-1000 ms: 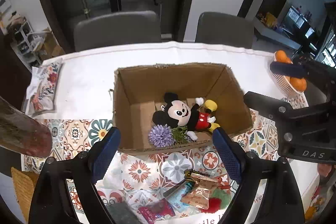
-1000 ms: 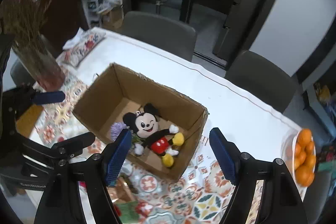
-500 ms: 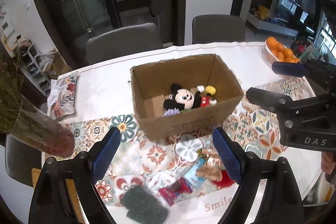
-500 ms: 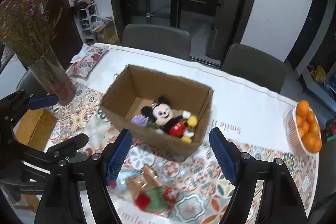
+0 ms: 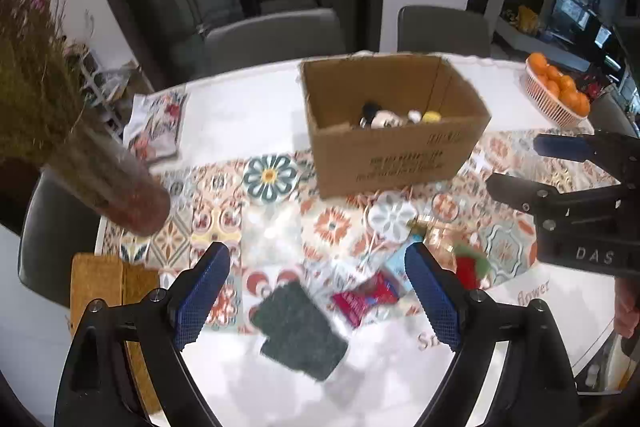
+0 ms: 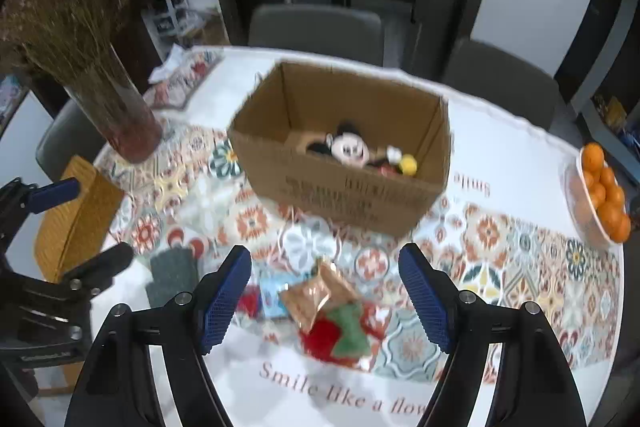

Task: Organize soft objects
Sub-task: 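Grasp the green glove with the left tool while the right tool grasps the fluffy ball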

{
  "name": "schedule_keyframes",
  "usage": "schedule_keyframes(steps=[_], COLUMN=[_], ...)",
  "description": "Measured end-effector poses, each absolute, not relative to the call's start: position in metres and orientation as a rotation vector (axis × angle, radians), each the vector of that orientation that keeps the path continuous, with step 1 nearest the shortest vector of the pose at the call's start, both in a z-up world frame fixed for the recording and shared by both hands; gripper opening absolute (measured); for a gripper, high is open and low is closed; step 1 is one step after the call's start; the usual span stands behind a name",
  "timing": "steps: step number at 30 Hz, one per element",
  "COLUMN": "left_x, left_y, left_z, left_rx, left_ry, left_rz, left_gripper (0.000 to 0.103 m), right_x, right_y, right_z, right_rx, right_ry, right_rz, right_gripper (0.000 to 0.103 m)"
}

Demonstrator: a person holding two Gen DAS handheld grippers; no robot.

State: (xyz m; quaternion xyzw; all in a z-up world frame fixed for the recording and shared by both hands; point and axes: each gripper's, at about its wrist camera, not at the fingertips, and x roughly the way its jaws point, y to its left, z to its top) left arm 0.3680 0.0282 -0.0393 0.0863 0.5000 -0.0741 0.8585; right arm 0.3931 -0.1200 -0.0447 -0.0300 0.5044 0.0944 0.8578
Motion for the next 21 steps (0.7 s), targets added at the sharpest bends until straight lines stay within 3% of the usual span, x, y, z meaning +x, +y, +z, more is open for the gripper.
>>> schedule_keyframes(steps=[21], left_x=[0.377], left_y=[0.058], left_z=[-0.144], left_rx=[0.151], left_ry=[1.337], left_rz=[0.064], left_gripper=[0.092], right_x=[0.401], right_y=[-0.093], right_z=[-0.174], right_rx=[-0.31], right_ry=[1.625], right_rz=[0.217], right_gripper=[0.082])
